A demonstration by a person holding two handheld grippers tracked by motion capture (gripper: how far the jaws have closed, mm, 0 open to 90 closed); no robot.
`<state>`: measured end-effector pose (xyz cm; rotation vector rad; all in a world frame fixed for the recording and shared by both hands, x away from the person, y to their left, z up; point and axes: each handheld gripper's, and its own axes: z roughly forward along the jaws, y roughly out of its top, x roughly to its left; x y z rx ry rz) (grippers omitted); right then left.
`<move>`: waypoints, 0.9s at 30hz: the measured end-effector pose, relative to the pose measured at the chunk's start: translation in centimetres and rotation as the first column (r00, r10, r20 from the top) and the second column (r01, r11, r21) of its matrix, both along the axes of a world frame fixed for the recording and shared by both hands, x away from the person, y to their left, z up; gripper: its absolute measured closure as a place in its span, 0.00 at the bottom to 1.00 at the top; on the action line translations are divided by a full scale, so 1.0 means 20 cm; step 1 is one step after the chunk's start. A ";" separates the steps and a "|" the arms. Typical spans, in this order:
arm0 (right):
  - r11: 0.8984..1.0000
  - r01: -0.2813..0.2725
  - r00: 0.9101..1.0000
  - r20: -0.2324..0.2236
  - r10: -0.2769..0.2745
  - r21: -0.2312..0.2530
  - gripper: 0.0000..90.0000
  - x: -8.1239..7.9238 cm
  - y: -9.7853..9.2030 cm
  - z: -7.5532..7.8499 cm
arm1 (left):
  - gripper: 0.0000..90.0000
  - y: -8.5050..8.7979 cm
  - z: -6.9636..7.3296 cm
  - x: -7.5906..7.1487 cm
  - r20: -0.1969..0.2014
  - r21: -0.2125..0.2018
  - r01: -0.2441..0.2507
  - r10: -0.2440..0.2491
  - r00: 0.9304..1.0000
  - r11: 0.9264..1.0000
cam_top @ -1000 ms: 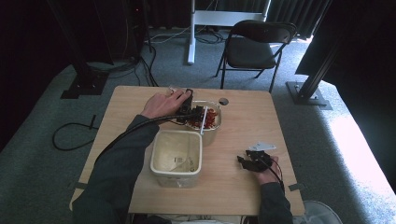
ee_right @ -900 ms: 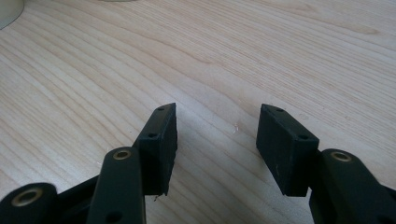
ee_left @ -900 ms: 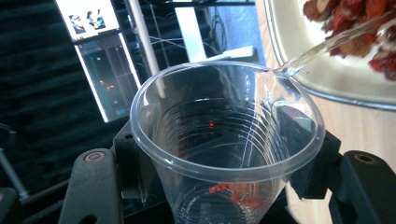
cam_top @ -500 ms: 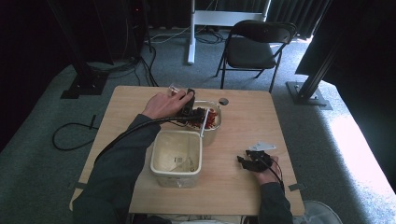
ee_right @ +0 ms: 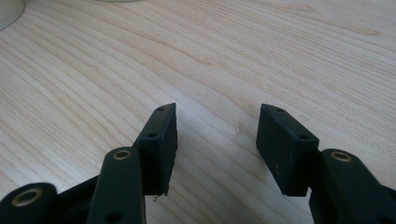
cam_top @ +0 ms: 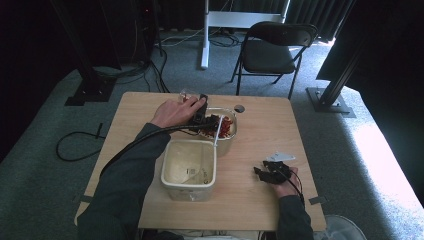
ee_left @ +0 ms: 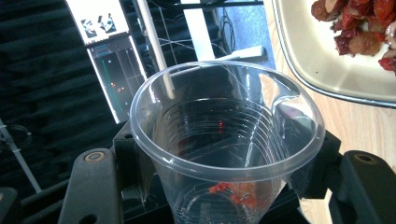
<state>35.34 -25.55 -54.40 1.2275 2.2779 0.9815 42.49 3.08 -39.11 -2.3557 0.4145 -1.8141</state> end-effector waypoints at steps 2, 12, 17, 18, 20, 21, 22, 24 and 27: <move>1.000 0.000 1.000 0.000 0.000 0.000 0.53 0.00 0.00 0.00 | 0.41 0.01 0.00 0.00 -0.009 -0.017 -0.007 0.007 1.000 1.000; 1.000 -0.001 1.000 0.002 0.001 0.001 0.52 -0.01 0.00 0.00 | 0.40 0.03 0.01 0.01 -0.022 -0.061 -0.013 0.012 1.000 0.998; 1.000 0.000 1.000 0.001 0.000 0.000 0.52 -0.01 0.00 0.00 | 0.40 0.07 0.08 0.00 -0.133 -0.249 -0.035 0.002 0.991 0.968; 1.000 0.000 1.000 0.000 0.000 0.000 0.52 -0.01 0.00 0.00 | 0.40 0.11 0.13 0.01 -0.198 -0.363 -0.063 -0.010 0.980 0.930; 1.000 0.000 1.000 0.001 0.000 0.000 0.52 -0.01 0.00 0.00 | 0.40 0.15 0.16 0.01 -0.240 -0.430 -0.078 -0.030 0.970 0.900; 1.000 0.000 1.000 0.001 0.000 0.000 0.52 -0.01 0.00 0.00 | 0.40 0.17 0.18 0.01 -0.263 -0.475 -0.090 -0.044 0.964 0.875; 1.000 0.000 1.000 0.001 0.000 0.001 0.52 -0.01 0.00 0.00 | 0.40 0.19 0.20 0.01 -0.299 -0.518 -0.105 -0.065 0.952 0.849; 1.000 0.000 1.000 0.002 0.000 0.001 0.52 -0.01 0.00 0.00 | 0.40 0.23 0.24 0.02 -0.365 -0.614 -0.142 -0.120 0.923 0.777; 1.000 0.001 1.000 0.002 -0.001 0.001 0.52 -0.01 0.00 0.00 | 0.40 0.28 0.30 0.04 -0.447 -0.722 -0.211 -0.212 0.869 0.659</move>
